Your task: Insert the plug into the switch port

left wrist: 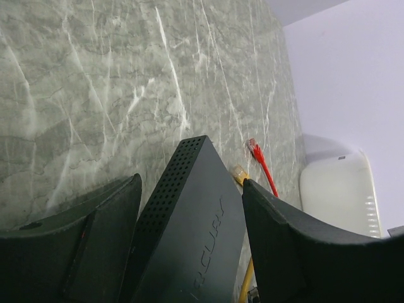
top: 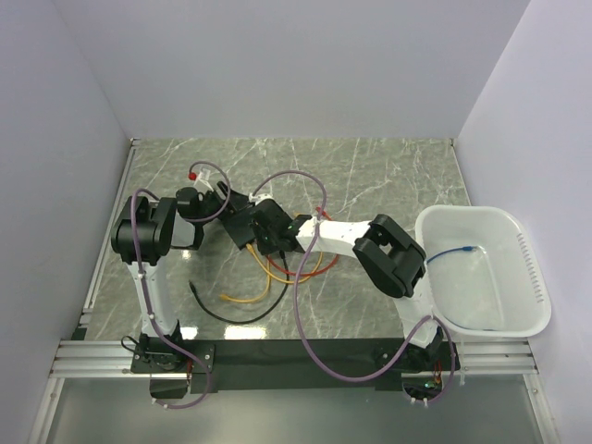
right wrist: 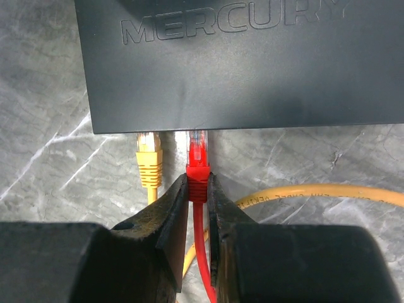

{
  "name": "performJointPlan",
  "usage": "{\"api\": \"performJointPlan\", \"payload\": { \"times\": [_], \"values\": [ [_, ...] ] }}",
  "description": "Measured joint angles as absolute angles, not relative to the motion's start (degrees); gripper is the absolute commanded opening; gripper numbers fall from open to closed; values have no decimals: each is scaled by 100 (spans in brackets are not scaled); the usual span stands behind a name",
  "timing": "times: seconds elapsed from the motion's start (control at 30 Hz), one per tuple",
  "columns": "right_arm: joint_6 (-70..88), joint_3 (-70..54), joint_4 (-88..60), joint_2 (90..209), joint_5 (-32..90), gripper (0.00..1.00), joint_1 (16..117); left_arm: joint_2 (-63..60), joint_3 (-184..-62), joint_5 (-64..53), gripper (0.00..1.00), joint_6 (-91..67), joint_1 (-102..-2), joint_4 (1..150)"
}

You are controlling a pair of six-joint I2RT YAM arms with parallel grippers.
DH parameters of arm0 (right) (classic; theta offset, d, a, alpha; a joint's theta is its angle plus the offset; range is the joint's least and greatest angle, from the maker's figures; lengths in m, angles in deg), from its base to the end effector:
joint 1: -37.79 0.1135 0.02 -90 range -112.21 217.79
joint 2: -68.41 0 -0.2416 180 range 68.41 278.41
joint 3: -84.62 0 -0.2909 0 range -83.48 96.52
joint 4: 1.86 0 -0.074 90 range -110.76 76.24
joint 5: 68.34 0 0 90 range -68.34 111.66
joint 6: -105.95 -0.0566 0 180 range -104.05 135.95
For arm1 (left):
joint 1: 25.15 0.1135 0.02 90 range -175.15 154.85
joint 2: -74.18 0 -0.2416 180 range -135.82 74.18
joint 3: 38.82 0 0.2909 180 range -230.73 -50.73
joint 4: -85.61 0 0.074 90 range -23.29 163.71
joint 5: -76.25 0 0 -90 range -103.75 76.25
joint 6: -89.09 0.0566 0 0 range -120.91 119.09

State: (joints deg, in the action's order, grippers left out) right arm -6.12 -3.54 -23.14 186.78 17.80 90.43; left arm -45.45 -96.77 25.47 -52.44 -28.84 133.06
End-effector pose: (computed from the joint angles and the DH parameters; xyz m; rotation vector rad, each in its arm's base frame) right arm 0.2959 0.3813 0.0995 -0.6199 2.3902 0.5118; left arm 0.3886 -0.0609 0.0385 -0.2874 1.9398 -1.2780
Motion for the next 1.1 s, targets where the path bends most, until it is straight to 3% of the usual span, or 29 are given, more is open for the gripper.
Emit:
{"api": "performJointPlan", "payload": {
  "times": [0.5,1.1],
  "values": [
    [-553,22,-2596,18905,1470,0,9074,-4617,-9814,2593,69,-4986,-2925,13258],
    [593,50,-2406,18934,965,0,9258,-4845,-10066,2899,66,-4957,-2936,13304]
  ]
}}
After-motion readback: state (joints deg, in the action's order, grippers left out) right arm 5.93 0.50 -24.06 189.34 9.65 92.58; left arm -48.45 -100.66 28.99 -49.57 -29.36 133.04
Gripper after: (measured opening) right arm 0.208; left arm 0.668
